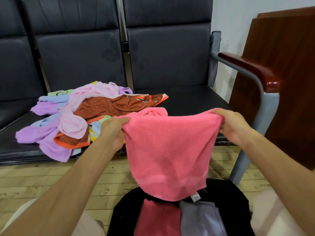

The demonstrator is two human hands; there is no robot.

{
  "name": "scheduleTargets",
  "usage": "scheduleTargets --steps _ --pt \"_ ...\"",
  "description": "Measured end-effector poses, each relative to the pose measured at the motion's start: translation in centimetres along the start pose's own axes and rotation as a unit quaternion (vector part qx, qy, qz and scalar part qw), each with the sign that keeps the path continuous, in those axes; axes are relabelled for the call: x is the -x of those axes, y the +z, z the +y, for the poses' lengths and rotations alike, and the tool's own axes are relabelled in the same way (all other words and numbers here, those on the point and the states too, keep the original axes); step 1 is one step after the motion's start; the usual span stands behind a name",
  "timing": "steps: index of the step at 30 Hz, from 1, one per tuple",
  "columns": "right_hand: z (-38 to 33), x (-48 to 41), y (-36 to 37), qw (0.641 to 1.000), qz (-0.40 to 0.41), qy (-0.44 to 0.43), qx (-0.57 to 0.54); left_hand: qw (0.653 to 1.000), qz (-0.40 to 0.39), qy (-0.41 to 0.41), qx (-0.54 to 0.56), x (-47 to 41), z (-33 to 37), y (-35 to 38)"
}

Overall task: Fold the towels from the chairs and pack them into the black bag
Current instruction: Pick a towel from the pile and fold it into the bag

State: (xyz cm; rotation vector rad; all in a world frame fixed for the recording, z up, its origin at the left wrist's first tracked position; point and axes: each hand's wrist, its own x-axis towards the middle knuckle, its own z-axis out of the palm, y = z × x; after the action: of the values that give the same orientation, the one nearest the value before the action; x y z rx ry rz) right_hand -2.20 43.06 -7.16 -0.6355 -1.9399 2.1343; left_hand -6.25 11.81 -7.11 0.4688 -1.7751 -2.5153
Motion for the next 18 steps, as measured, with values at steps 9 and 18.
scheduleTargets --steps 9,18 --pt "0.4 -1.4 -0.2 0.997 0.052 -0.029 -0.049 0.963 -0.104 0.095 -0.232 1.9 2.0 -0.3" --pt "0.2 0.2 0.5 0.990 -0.007 -0.064 -0.128 0.989 -0.147 -0.002 -0.015 2.4 3.2 -0.6"
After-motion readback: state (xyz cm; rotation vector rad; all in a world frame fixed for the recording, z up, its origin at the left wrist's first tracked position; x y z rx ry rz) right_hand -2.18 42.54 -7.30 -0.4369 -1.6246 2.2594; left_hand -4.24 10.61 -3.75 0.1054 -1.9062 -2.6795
